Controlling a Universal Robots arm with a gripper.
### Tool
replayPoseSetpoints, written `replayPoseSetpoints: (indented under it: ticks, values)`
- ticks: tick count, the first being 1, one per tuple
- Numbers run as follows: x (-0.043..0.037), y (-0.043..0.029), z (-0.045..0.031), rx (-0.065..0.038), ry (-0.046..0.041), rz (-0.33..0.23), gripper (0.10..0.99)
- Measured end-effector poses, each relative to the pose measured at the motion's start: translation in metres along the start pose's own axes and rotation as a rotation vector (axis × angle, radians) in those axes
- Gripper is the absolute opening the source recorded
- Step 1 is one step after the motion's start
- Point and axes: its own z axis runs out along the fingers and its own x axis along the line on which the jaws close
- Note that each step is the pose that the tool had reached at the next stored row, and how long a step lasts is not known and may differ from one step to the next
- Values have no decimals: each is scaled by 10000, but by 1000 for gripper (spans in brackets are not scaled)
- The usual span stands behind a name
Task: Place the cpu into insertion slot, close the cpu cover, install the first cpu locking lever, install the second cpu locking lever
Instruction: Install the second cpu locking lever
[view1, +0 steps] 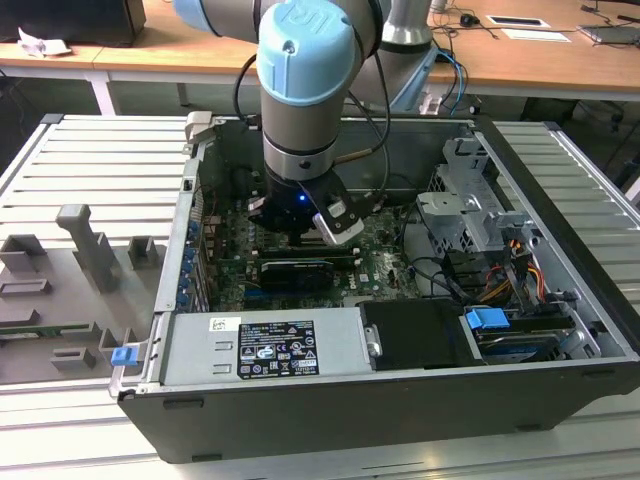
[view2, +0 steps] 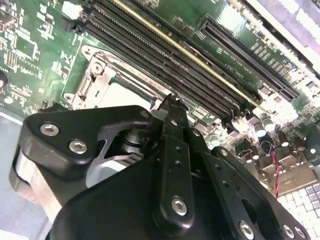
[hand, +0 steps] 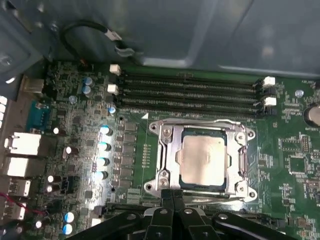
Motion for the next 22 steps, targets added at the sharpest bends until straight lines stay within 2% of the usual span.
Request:
replayPoseSetpoints:
  ticks: [5,7,10,12,15,17,19,22]
  values:
    - [114,-74,-8,-303,-78,-14,106]
    - [122,-89,-5,-363,-93,-16,106]
    - [137,-104,34,-508,-112,-14,106]
    - [146,-109,54,-553,-115,-13,106]
    - [156,-122,108,-722,-129,-11,106]
    - [156,-126,126,-774,-132,-11,106]
    - [157,-135,162,-871,-141,-10,106]
    - [165,-137,172,-901,-142,-10,106]
